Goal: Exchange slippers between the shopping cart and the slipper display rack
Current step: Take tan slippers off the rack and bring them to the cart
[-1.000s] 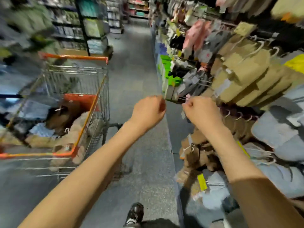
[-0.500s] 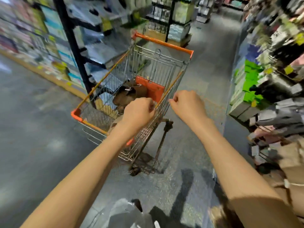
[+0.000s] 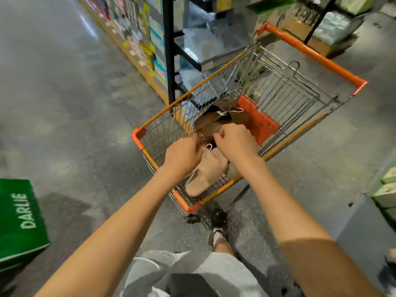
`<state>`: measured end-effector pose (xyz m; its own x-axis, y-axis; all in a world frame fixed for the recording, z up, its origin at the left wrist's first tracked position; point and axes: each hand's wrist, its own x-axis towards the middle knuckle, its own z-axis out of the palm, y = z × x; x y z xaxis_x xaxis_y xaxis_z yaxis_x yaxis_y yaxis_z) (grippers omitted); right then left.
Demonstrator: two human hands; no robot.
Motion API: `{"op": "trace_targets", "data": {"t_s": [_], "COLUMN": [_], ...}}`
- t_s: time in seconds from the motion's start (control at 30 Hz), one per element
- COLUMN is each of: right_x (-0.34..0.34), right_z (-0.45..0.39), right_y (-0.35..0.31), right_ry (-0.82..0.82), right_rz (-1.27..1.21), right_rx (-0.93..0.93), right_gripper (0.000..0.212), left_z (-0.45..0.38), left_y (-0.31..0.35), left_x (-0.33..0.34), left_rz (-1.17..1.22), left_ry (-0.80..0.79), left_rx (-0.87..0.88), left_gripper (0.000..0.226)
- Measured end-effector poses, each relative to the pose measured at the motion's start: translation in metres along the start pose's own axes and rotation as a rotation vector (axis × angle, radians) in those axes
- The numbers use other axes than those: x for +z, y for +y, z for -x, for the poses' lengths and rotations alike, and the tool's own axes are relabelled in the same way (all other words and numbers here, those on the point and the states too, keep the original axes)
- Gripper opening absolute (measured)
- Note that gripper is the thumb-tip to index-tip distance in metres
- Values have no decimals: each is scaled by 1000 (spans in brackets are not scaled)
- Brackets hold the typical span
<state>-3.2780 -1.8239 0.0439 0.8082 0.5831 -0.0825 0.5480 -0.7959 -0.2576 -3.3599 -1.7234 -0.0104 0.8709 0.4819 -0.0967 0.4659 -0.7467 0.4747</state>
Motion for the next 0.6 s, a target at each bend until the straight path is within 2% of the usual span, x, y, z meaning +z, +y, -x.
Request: {"op": "trace_targets", "data": {"t_s": [0.2,0.3,0.47,0.6], "right_x": [41,60,94,116], "right_z": [-84,-113,-150,-175], "right_y": [19,33,53,73], "right_ry": [-148,-255,-458,-527], "right_rz": [-9,-3,43,100], "right_rx": [-94,-149,-181,-135], "right_gripper": [28,27,32,29], "left_z": [-62,-85,-116,-141], "left_y": [-8,1,4,0], "left_x": [62,97,132,155], "left_rz": [86,113,138,133], "left_ry": [41,13,-78,-167], "left_rx": [-328,-446,-565,-612], "left_gripper": [26,24,23,24]}}
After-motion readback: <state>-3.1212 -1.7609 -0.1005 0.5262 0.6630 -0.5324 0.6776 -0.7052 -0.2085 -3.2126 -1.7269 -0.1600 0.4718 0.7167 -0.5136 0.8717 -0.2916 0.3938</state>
